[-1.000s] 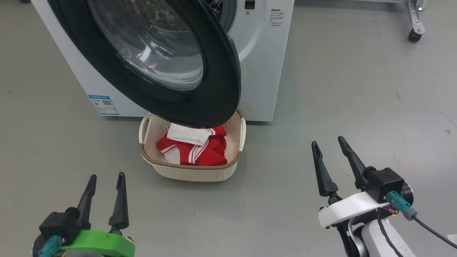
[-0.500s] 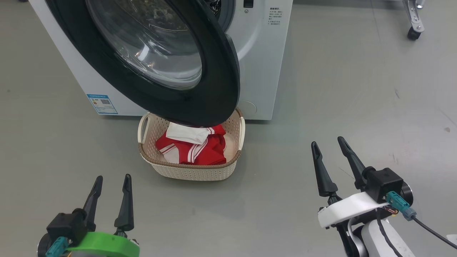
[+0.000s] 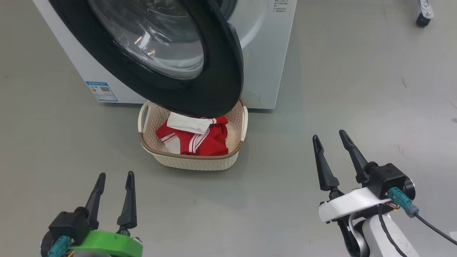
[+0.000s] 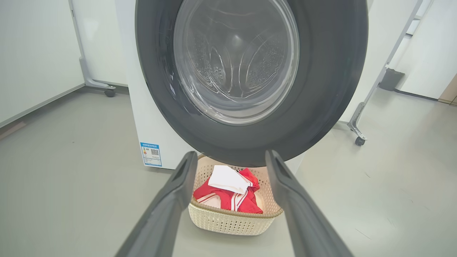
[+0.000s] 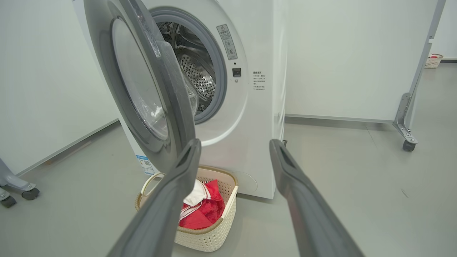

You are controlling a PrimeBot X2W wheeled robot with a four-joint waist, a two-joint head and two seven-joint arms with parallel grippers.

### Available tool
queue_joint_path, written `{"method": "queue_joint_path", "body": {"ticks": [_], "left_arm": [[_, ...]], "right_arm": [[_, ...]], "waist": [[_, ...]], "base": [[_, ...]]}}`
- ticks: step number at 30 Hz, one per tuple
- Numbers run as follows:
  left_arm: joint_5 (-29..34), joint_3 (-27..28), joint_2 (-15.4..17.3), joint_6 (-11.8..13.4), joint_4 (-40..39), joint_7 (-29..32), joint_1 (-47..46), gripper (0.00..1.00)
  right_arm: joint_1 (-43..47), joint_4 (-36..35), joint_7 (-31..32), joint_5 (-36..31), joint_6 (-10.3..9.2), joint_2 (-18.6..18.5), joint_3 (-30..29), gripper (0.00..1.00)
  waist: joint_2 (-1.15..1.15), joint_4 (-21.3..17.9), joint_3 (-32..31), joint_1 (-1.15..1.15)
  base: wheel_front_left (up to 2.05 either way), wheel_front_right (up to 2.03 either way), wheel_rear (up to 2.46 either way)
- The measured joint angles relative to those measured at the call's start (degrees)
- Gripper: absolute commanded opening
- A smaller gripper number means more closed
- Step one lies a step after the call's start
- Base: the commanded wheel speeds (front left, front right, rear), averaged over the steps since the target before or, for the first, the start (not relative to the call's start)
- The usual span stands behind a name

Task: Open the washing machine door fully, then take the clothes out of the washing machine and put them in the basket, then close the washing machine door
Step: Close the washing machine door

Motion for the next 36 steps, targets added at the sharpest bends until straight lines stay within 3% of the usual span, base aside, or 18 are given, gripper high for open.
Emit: {"method": "queue_joint_path", "body": {"ticks": [1, 2, 9, 16, 36], "left_arm": [[0.0, 0.0, -0.1, 0.0, -0.1, 0.0, 0.0, 1.0], [0.3, 0.0, -0.1, 0.0, -0.2, 0.0, 0.0, 1.0], [0.8, -1.0, -0.6, -0.6, -0.6, 0.0, -1.2, 1.0], [1.3, -2.9, -1.4, -1.0, -0.6, 0.0, -4.0, 1.0], [1.3, -4.1, -2.5, -1.4, 0.6, 0.0, -9.8, 1.0]], "right_arm": [[-0.3, -0.1, 0.0, -0.1, 0.11, 0.0, 0.0, 0.06], [-0.7, -0.4, 0.0, -0.2, 0.16, 0.0, 0.2, 0.0], [-4.6, -0.8, 0.0, -3.8, 1.93, -2.2, 5.7, 0.0], [-10.3, 0.3, 0.0, -5.7, 2.46, -4.8, 9.1, 0.0], [-28.3, 5.7, 2.6, -4.4, 2.48, -9.4, 16.2, 0.0]], "waist": [[0.0, 0.1, 0.3, 0.0], [0.0, 0.2, 0.7, 0.0], [0.0, 1.3, 3.5, 0.0], [0.0, 3.5, 6.5, 0.0], [0.0, 12.4, 16.3, 0.0]], "base": [[0.0, 0.0, 0.0], [0.0, 0.0, 0.0], [0.0, 0.0, 0.0], [0.0, 0.0, 0.0], [0.0, 0.0, 0.0]]}}
